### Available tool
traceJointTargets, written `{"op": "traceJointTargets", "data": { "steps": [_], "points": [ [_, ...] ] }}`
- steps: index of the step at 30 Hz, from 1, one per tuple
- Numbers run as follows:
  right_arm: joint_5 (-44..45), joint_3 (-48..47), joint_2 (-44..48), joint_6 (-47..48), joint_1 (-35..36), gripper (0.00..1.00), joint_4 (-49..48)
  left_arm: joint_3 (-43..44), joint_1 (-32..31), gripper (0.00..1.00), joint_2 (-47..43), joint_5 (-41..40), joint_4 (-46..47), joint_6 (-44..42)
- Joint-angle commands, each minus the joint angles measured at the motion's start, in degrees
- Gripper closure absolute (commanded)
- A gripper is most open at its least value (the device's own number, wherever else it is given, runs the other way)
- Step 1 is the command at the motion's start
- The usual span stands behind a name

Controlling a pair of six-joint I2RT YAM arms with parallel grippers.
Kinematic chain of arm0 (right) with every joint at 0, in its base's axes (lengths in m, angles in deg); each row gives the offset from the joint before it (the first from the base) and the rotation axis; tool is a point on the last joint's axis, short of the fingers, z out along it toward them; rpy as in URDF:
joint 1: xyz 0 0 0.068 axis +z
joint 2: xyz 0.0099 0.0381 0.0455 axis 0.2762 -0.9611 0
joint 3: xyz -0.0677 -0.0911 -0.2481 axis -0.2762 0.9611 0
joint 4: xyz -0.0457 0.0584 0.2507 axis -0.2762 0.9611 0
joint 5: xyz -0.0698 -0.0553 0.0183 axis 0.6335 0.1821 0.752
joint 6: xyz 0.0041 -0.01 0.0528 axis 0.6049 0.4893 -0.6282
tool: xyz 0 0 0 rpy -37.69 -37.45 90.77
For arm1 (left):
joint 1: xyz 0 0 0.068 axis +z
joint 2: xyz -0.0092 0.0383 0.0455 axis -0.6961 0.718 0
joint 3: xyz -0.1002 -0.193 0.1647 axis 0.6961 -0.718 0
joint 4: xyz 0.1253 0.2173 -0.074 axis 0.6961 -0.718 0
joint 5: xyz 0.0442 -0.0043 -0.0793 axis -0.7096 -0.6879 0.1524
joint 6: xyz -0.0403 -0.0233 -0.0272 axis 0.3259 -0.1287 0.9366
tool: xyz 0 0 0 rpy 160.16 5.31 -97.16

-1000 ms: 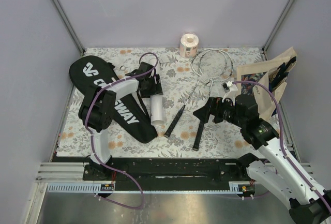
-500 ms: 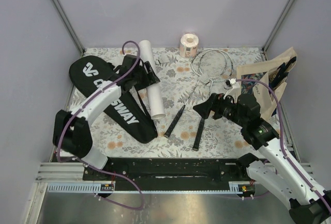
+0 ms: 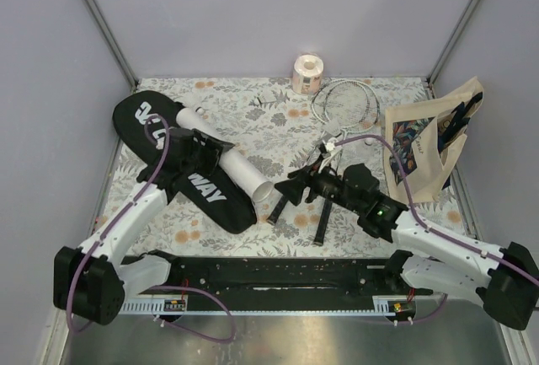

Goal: Pack up the badminton gear
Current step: Open the lid of the shuttle tube.

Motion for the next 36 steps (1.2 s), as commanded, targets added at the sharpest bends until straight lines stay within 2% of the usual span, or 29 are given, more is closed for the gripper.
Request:
{"op": "traceJointTargets", "data": {
  "steps": [1, 6, 9, 13, 17, 28, 36],
  "points": [
    [5.35, -1.46, -4.59, 4.05, 4.34, 0.30, -12.61, -2.68, 0.14, 0.36, -7.37, -3.36, 4.33, 13.06],
    [7.55, -3.74, -9.78, 2.82, 6.37, 0.35, -14.28, -2.78, 0.14, 0.36, -10.28, -5.82, -0.06, 15.08],
    [10.53, -4.54, -12.07, 1.68, 7.07, 0.44, -15.69, -3.74, 0.14, 0.36, -10.98, -5.39, -0.24, 16.75],
    [11.77, -4.28, -12.96, -0.43, 7.25, 0.71, -17.88, -4.36, 0.31, 0.36, -11.51, -5.74, -1.46, 17.81],
    [13.61, -2.70, -11.73, -1.48, 7.25, 1.00, -18.77, -3.92, 0.40, 0.37, -12.83, -10.39, -4.63, 17.81],
    [22.22, -0.76, -5.93, -4.47, 7.25, 1.00, -11.57, -2.52, 1.54, 0.41, -14.41, -18.03, -8.67, 15.97],
    [24.07, 1.35, -0.83, -5.27, 7.25, 1.00, -10.33, -2.69, 3.13, 0.41, -14.94, -20.15, -9.56, 14.30]
  ]
}}
